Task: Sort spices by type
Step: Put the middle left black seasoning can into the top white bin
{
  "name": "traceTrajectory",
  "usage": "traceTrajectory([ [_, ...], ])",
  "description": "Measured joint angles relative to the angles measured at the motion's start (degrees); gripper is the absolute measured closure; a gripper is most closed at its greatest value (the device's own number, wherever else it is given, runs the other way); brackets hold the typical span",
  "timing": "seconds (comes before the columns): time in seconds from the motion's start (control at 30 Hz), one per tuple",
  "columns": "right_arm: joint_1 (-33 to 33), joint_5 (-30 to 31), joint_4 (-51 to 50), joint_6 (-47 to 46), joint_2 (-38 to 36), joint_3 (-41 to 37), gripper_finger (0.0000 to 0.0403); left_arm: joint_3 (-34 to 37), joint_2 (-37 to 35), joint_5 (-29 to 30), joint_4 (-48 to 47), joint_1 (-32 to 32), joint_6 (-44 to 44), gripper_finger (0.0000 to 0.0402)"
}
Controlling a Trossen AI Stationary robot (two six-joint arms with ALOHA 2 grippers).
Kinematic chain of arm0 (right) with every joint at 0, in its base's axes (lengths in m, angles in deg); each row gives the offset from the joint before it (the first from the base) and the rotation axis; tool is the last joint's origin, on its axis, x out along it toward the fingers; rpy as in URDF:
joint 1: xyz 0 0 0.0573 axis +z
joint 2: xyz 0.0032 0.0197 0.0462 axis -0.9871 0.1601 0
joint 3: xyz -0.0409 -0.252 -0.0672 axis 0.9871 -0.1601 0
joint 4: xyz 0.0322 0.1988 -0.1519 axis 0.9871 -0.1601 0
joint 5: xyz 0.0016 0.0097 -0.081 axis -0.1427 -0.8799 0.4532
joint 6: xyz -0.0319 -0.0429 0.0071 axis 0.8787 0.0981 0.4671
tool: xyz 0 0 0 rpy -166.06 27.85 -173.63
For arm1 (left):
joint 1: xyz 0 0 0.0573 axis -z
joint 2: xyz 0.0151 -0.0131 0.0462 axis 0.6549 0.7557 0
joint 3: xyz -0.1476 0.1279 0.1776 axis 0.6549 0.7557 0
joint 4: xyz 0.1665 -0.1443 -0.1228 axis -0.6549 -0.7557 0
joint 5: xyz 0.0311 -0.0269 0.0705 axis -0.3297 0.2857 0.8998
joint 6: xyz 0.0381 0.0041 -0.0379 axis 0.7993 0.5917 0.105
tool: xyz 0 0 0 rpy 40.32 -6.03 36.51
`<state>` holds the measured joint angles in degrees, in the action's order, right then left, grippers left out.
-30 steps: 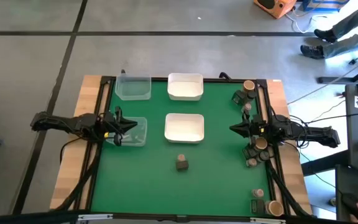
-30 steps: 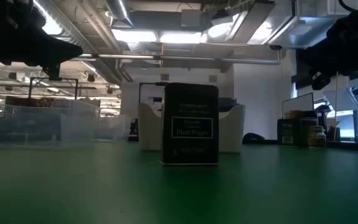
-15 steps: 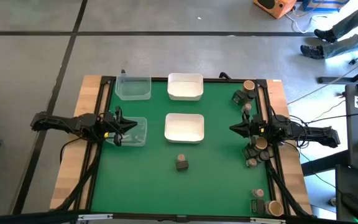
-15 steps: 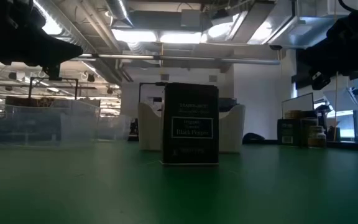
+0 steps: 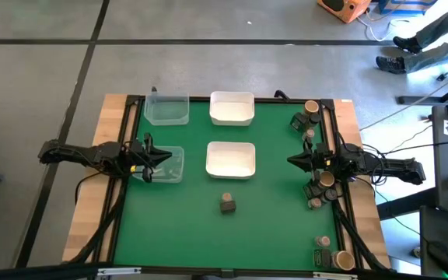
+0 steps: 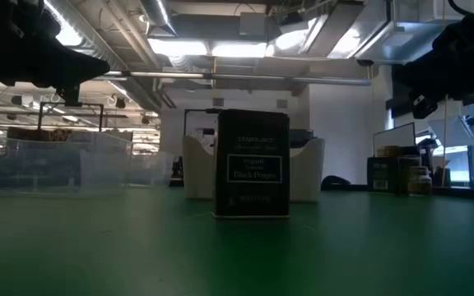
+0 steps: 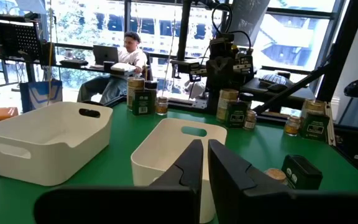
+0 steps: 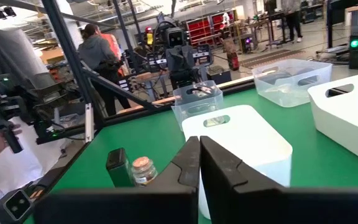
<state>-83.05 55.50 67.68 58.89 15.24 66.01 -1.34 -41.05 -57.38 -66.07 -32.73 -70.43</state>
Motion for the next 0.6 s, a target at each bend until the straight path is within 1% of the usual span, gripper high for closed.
traceTrajectory([
  [0.13, 0.0, 0.33, -0.04, 0.09, 0.0, 0.0, 0.0388, 0.01, -0.01, 0.0, -0.01, 0.0, 0.01, 0.0386],
  [0.33, 0.0, 0.33, 0.22, -1.85, 0.0, -0.02, 0.0388, 0.02, -0.01, -0.01, -0.01, -0.01, 3.64, 0.0386],
  [0.47, 0.0, 0.35, 1.22, -1.89, 0.01, -0.01, 0.0388, 0.04, -0.01, 0.01, 0.45, -0.01, 3.58, 0.0386],
  [0.6, 0.0, 3.86, 3.22, -2.38, 0.02, 0.0, 0.0388, 0.09, -0.01, 0.07, 2.27, -0.01, 2.39, 0.0386],
])
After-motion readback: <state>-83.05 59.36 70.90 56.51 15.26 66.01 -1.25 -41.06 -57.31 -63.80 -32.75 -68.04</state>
